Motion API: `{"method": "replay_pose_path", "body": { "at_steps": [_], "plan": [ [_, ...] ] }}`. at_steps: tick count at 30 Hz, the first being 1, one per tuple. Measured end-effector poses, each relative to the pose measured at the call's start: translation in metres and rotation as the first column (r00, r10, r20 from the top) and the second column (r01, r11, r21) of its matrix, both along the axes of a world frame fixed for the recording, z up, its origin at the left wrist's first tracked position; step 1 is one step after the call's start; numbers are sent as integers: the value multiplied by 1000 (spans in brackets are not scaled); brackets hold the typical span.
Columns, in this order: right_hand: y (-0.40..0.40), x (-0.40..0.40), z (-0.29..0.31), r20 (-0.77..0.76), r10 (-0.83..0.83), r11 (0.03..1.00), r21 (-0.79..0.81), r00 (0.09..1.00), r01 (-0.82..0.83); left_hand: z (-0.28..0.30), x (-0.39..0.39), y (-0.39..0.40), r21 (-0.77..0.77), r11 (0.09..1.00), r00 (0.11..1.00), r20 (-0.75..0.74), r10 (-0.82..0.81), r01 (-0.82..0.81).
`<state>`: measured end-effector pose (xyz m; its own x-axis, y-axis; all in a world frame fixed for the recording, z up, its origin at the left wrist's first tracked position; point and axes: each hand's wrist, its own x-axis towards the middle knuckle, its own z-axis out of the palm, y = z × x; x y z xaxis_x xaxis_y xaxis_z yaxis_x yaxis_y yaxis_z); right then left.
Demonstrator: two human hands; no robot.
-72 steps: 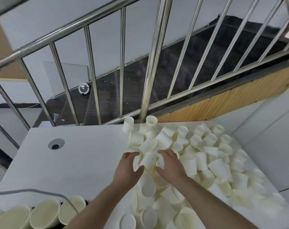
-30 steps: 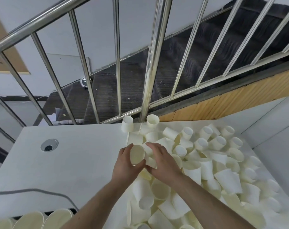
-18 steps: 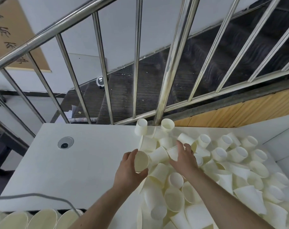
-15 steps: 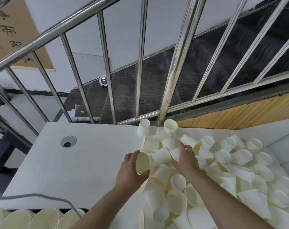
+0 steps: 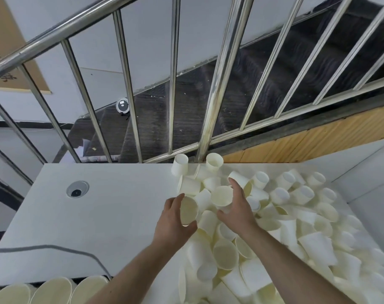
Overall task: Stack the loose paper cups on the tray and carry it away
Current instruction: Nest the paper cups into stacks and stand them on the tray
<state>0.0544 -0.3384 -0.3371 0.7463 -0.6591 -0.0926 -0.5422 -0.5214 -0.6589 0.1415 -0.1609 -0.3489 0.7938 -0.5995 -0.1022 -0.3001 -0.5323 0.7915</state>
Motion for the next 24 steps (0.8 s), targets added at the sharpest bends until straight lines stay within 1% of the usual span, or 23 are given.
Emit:
{"method": "replay_pose_path", "body": {
  "at_steps": [2, 5, 7, 11, 16, 21, 24],
  "plan": [
    [8, -9, 5, 23, 12, 1000, -2, 1000, -12, 4, -7, 2, -7, 1000, 1000, -5, -10, 10],
    [20, -22, 14, 6, 30, 998, -56, 1000, -30, 12, -18, 8, -13, 1000, 1000, 2, -9, 9],
    [32, -33, 23, 13, 62, 992, -108, 998, -60, 20, -28, 19, -24, 1000, 1000, 21, 6, -5],
    [56, -55, 36, 19, 108, 984, -147, 994, -104, 29, -48, 45, -54, 998, 998, 62, 23, -20],
    [102, -88, 44, 9, 187, 969, -168, 982, -183, 40, -81, 93, -65, 997, 991, 122, 48, -40],
    [150, -112, 45, 33, 257, 955, -161, 966, -249, 48, -115, 146, -112, 990, 978, 181, 106, -86],
    [179, -120, 45, 43, 306, 942, -160, 951, -296, 51, -131, 179, -138, 982, 974, 168, 153, -130]
  ]
}}
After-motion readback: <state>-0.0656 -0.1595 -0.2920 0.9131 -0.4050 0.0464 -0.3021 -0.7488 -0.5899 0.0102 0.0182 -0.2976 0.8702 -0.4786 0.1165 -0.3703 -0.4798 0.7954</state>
